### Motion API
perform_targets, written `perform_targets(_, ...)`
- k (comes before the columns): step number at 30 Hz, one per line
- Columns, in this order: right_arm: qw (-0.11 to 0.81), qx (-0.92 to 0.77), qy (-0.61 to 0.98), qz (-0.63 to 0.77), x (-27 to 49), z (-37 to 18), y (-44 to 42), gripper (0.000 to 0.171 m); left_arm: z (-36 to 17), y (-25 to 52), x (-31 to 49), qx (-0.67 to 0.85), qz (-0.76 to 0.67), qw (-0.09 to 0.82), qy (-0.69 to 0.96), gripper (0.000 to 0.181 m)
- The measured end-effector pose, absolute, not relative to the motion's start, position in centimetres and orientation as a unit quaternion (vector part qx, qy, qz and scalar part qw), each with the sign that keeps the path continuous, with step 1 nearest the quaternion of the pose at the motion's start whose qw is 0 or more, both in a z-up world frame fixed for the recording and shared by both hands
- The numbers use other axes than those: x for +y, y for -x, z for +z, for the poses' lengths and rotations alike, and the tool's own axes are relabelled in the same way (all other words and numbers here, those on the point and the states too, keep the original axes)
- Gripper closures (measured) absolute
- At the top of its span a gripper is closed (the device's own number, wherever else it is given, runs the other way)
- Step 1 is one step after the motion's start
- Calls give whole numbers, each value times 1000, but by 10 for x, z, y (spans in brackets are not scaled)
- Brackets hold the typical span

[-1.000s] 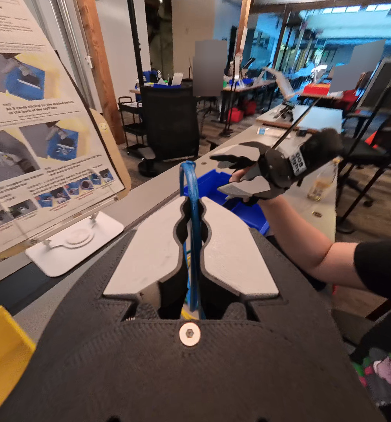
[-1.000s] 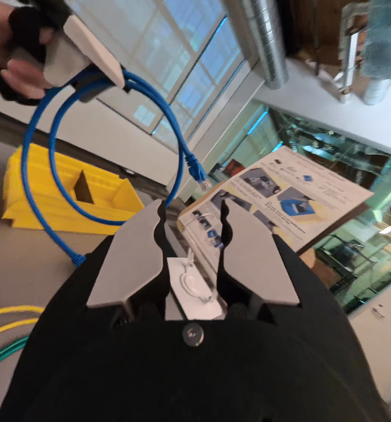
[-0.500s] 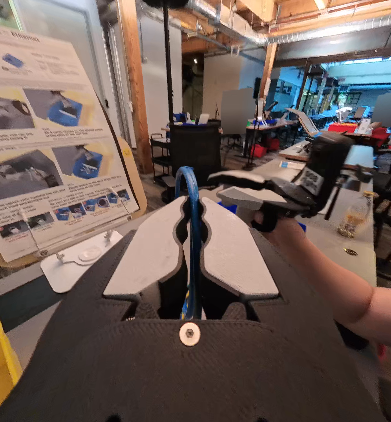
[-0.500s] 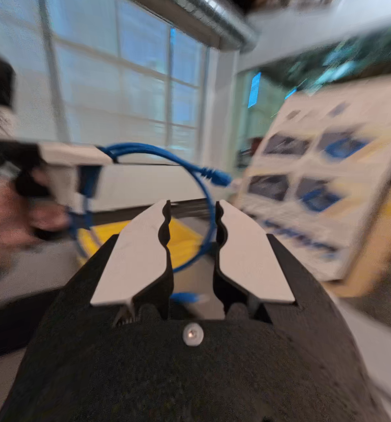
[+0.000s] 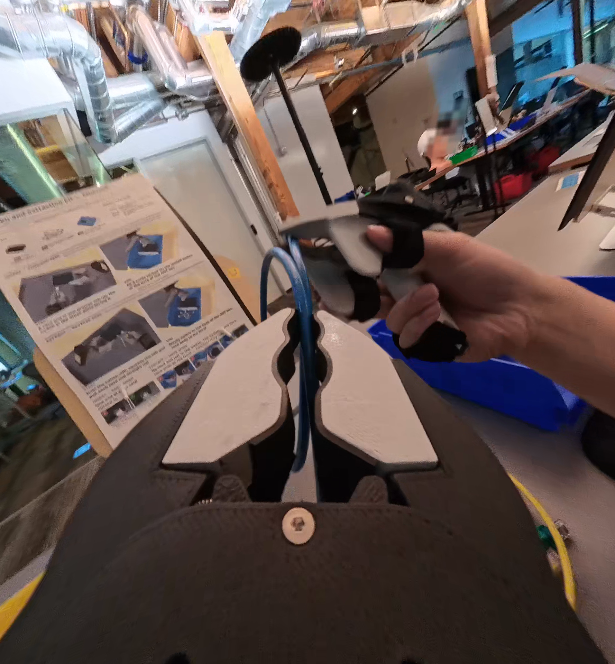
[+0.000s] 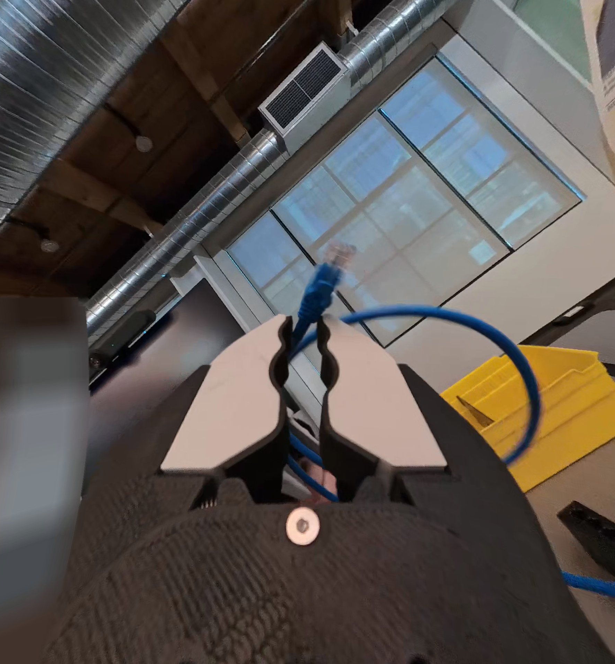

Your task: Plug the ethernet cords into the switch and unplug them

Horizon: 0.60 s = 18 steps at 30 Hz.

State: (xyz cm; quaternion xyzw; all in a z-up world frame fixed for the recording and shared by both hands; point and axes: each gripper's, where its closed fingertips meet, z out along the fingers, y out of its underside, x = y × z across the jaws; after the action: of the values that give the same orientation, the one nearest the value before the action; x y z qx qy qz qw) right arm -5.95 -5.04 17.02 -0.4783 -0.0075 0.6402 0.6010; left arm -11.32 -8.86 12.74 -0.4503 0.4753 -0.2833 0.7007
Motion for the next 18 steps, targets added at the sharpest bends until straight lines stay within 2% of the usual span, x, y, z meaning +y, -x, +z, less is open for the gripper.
perform_targets(2, 598, -35, 491, 633, -55, 171, 60, 164, 107, 104, -93, 495, -280, 677, 467, 172)
perform_targets(5, 593, -118, 543, 583, -63, 165, 70, 165, 81, 101, -106, 555, -268, 630, 473, 121)
perform_targets(7, 589, -184, 597, 513, -66, 153, 75, 164, 74, 106, -122, 601, -300, 574, 469, 108)
perform_targets(12, 519, -322, 662, 435, -92, 122, 86, 164, 105, 108, -121, 607, -420, 479, 476, 116)
perform_targets(15, 477, -362, 684, 417, -105, 106, 88, 164, 119, 97, -117, 613, -497, 390, 475, 127)
perform_targets(18, 448, -393, 693, 406, -117, 95, 87, 164, 126, 84, -112, 628, -525, 352, 454, 143)
